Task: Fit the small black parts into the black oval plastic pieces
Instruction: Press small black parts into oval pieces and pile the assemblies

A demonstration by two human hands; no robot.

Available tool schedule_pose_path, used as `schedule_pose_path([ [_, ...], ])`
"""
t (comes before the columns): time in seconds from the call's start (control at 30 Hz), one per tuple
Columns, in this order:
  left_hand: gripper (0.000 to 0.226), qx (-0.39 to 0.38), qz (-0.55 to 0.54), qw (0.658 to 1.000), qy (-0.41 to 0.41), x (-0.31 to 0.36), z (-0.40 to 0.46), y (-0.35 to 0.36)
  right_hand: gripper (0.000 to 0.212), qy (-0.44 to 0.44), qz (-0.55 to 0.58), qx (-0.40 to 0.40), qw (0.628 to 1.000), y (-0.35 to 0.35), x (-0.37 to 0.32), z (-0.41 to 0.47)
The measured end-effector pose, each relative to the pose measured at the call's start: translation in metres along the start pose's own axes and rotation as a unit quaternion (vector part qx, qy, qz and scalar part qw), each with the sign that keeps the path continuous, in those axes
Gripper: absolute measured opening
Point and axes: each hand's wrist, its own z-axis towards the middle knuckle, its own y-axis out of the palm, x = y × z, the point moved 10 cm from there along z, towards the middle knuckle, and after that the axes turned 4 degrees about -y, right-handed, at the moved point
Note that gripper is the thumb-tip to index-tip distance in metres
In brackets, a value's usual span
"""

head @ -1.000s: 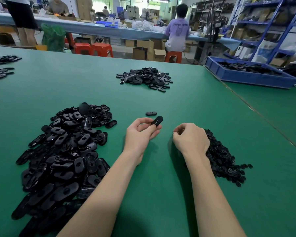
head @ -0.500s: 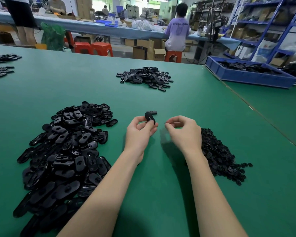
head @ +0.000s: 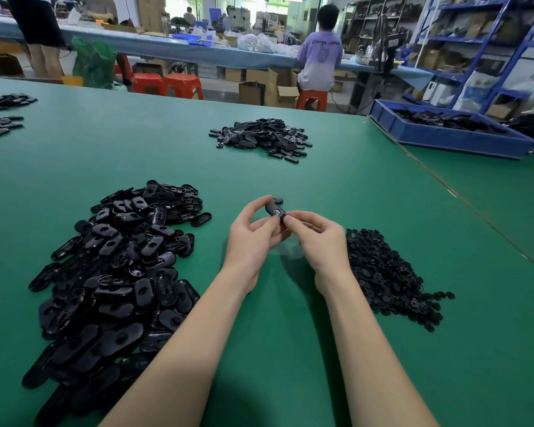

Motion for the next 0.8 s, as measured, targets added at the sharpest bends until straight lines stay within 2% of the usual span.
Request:
schedule_pose_path([
  [0.33, 0.027, -0.01, 0.022, 1.0, -0.008, -0.0012, 0.0012, 0.001, 0.005, 0.017, 0.004, 0.01, 1.0, -0.0065, 0.0017, 0.0023],
  [0.8, 0.023, -0.034, 0.109, 0.993, 0.033, 0.002, -0.0017, 0.0069, 0.006, 0.007, 0.01, 0.02, 1.0, -0.0079, 0.0011, 0.0038],
])
